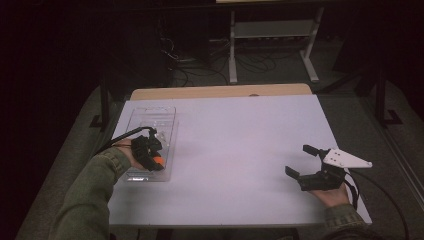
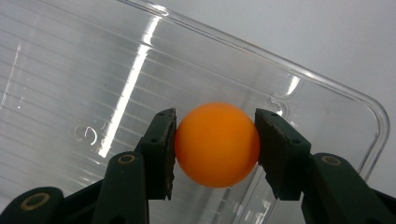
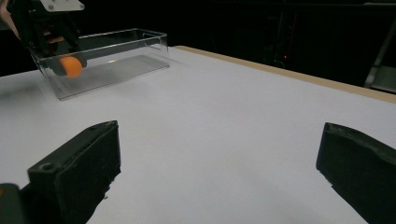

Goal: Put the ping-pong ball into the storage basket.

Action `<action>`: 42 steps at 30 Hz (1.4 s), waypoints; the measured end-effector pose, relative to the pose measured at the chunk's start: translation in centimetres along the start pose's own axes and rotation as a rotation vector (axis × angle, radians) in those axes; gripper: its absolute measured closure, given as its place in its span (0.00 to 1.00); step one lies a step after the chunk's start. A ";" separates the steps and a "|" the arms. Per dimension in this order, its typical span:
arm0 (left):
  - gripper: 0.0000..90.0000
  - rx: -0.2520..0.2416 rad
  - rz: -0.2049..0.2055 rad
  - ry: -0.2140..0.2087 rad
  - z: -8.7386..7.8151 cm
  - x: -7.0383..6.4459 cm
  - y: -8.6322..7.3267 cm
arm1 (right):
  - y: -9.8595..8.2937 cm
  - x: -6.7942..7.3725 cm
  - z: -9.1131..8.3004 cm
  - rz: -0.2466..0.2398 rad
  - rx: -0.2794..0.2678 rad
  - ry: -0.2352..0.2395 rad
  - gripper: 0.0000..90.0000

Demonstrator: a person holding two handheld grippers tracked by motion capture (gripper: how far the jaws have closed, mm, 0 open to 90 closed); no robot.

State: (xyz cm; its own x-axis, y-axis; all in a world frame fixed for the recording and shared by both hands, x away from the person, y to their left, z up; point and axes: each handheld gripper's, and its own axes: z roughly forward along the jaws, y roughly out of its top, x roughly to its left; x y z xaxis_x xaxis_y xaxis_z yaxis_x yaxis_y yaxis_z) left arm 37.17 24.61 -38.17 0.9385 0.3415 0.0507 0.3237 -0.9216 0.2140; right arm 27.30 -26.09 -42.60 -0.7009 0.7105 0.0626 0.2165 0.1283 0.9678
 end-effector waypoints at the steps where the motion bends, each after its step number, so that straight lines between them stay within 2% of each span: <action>1: 0.56 0.002 0.002 0.001 0.0 0.0 0.0 | 0.0 0.0 0.0 0.000 -0.001 0.000 0.00; 9: 0.54 -0.009 -0.003 0.006 -0.2 0.0 0.0 | 0.0 0.0 0.0 0.001 -0.001 0.000 0.00; 17: 0.46 -0.020 -0.013 0.032 -0.7 0.0 -0.2 | 0.0 0.0 0.0 0.000 0.000 0.001 0.00; 21: 0.41 -0.037 -0.031 0.045 -1.0 0.1 -0.4 | 0.0 0.0 0.0 -0.001 0.001 0.001 0.00; 32: 0.31 -0.076 -0.055 0.064 -2.0 0.2 -0.8 | 0.0 0.1 0.0 -0.001 0.005 0.001 0.00; 39: 0.25 -0.114 -0.084 0.059 -2.7 0.3 -1.1 | 0.0 0.1 -0.1 -0.002 0.007 -0.001 0.00; 42: 0.19 -0.126 -0.089 0.066 -3.0 0.2 -1.1 | 0.0 0.2 -0.1 -0.003 0.006 0.000 0.00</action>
State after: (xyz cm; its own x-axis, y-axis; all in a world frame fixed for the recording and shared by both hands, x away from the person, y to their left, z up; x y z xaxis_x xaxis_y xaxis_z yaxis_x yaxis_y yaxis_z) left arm 36.67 26.26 -35.51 0.8957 0.4356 0.0894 0.3835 -0.8585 0.3406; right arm 27.11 -26.06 -42.59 -0.7017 0.7100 0.0600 0.2186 0.1343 0.9665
